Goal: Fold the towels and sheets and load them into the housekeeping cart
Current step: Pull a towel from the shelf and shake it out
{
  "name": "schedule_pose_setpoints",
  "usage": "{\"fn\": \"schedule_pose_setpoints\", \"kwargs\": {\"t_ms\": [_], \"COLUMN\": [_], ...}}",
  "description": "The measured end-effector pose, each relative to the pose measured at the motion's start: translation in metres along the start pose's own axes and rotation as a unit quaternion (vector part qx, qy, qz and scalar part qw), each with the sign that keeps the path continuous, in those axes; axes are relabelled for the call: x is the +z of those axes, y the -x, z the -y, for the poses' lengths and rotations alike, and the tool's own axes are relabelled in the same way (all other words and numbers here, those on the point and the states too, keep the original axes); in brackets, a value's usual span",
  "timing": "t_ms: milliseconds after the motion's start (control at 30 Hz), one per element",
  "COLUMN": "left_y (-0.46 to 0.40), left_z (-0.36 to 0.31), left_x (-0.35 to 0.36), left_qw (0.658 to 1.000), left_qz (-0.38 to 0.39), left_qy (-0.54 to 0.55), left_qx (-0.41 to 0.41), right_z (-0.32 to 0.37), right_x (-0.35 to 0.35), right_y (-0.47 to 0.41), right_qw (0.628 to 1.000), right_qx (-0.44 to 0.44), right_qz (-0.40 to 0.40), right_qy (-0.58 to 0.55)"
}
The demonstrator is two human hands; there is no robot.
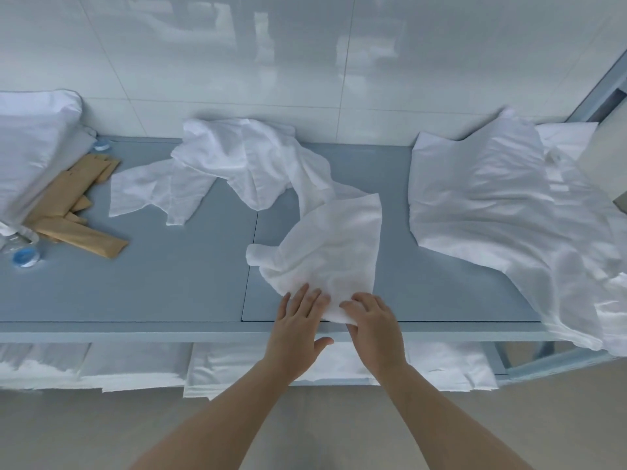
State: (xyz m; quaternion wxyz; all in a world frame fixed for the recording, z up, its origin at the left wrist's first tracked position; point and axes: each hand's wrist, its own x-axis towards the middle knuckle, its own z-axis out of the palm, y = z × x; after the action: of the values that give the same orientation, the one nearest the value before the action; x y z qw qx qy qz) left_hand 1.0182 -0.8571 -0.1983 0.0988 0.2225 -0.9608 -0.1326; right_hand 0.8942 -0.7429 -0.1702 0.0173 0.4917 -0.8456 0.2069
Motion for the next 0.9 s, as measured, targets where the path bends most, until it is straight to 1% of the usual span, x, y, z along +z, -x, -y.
{"fn": "schedule_pose_setpoints", "kwargs": {"t_ms": [100,233,367,467,600,767,833,900], "left_y": [-0.006,-0.019,-0.028,-0.031,-0.031,-0.044,-0.055,-0.065], "left_z": [-0.007,-0.018,-0.027,-0.033,-0.04,-0.057,-0.065,-0.073], "left_x": [-0.017,-0.052,-0.093,-0.121,-0.152,-0.203,-0.223,-0.241], "left_qw": [0.998,0.99,0.983,0.978,0.976,0.956,0.952,0.948], "left_qz": [-0.054,-0.113,-0.14,-0.142,-0.133,-0.17,-0.176,-0.175], "left_qy": [0.036,0.082,0.116,0.142,0.157,0.234,0.25,0.264], "left_qx": [-0.002,-0.01,-0.02,-0.049,-0.075,-0.044,-0.028,-0.01], "right_z": [0.01,0.022,0.034,0.041,0.045,0.044,0.051,0.063], "right_x": [-0.023,-0.058,-0.097,-0.124,-0.161,-0.189,-0.198,-0.207], "right_y": [-0.015,-0.035,-0.049,-0.058,-0.067,-0.074,-0.074,-0.074], "right_qw": [0.999,0.986,0.954,0.926,0.922,0.942,0.951,0.948], "right_qx": [0.013,0.061,0.086,0.105,0.103,0.106,0.082,0.038], "right_qz": [-0.003,-0.006,-0.018,-0.025,-0.074,-0.079,-0.087,-0.085], "right_qy": [-0.048,-0.156,-0.287,-0.36,-0.365,-0.31,-0.286,-0.303]}}
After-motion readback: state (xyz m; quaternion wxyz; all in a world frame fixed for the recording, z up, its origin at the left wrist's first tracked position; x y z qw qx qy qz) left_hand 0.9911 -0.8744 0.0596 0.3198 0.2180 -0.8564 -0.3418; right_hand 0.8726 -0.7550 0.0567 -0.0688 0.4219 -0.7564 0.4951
